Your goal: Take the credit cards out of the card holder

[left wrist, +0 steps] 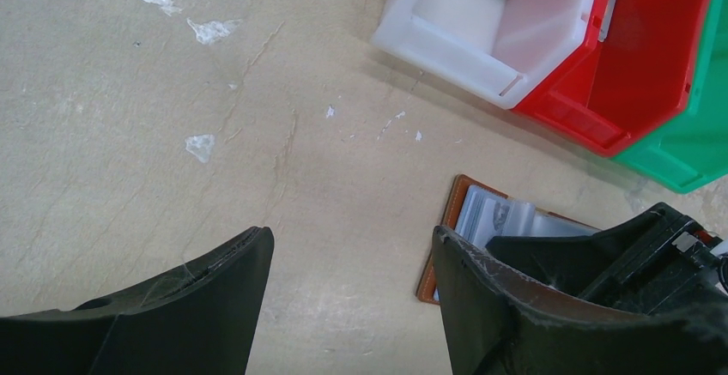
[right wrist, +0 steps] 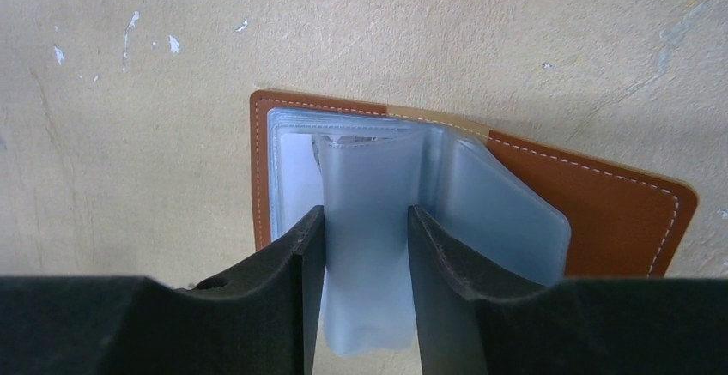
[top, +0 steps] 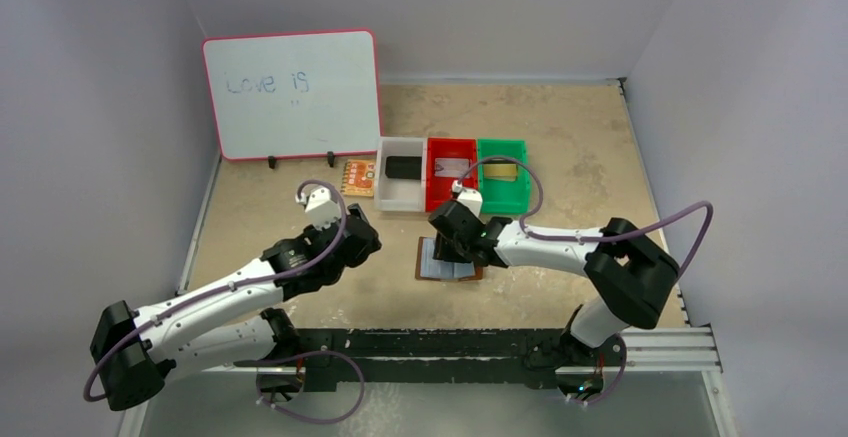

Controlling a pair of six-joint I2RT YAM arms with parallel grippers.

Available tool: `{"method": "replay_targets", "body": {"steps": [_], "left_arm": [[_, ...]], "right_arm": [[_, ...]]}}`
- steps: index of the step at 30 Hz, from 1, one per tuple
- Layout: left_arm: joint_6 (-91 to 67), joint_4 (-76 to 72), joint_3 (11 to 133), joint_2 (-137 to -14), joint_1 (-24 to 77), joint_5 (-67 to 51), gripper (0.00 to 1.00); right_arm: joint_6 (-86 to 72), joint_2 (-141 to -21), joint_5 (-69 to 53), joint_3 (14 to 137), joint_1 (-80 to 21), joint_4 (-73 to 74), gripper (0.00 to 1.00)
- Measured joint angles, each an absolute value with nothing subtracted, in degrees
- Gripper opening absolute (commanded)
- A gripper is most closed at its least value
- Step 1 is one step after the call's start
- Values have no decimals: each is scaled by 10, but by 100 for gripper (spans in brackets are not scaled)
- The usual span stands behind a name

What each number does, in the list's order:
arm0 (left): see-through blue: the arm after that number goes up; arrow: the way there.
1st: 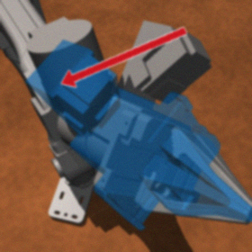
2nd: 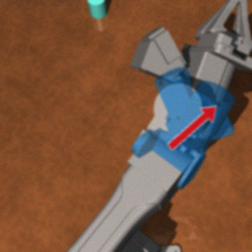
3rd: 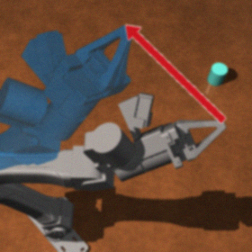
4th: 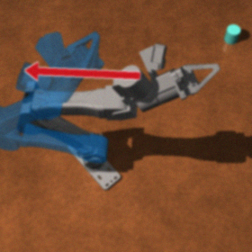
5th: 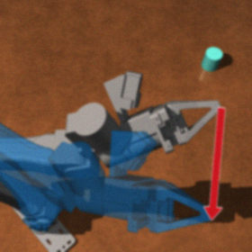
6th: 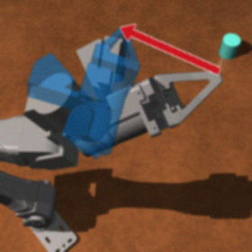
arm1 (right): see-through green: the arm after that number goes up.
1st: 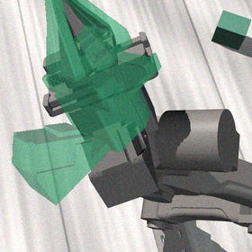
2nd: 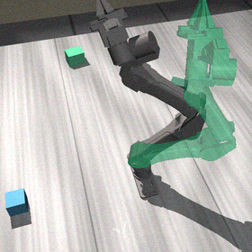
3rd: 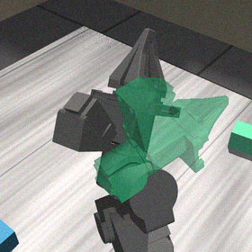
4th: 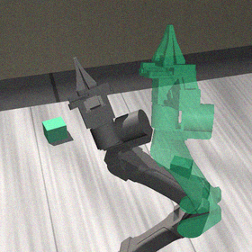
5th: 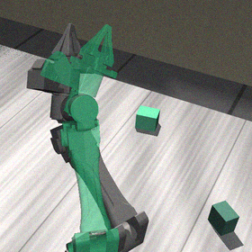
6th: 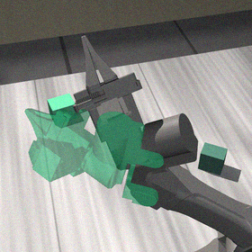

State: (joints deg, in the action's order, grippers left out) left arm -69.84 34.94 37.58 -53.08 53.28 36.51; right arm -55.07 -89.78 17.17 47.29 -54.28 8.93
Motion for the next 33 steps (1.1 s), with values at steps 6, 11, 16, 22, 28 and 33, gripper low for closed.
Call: {"method": "replay_targets", "body": {"steps": [6,11,16,22,28,33], "left_arm": [[-688,330,376,-545,533,347,68],[-665,300,376,-579,533,320,67],[-633,270,387,-636,533,277,66],[-608,231,401,-682,533,227,65],[-598,208,402,-699,533,198,65],[-591,201,403,-711,533,184,65]], "right_arm": [[-556,-872,170,453,-539,83,45],[-566,-848,170,443,-535,83,45],[-579,-839,172,432,-528,87,47],[-596,-816,190,426,-525,114,51],[-613,-794,217,426,-523,152,54],[-622,-778,228,418,-517,170,53]]}}
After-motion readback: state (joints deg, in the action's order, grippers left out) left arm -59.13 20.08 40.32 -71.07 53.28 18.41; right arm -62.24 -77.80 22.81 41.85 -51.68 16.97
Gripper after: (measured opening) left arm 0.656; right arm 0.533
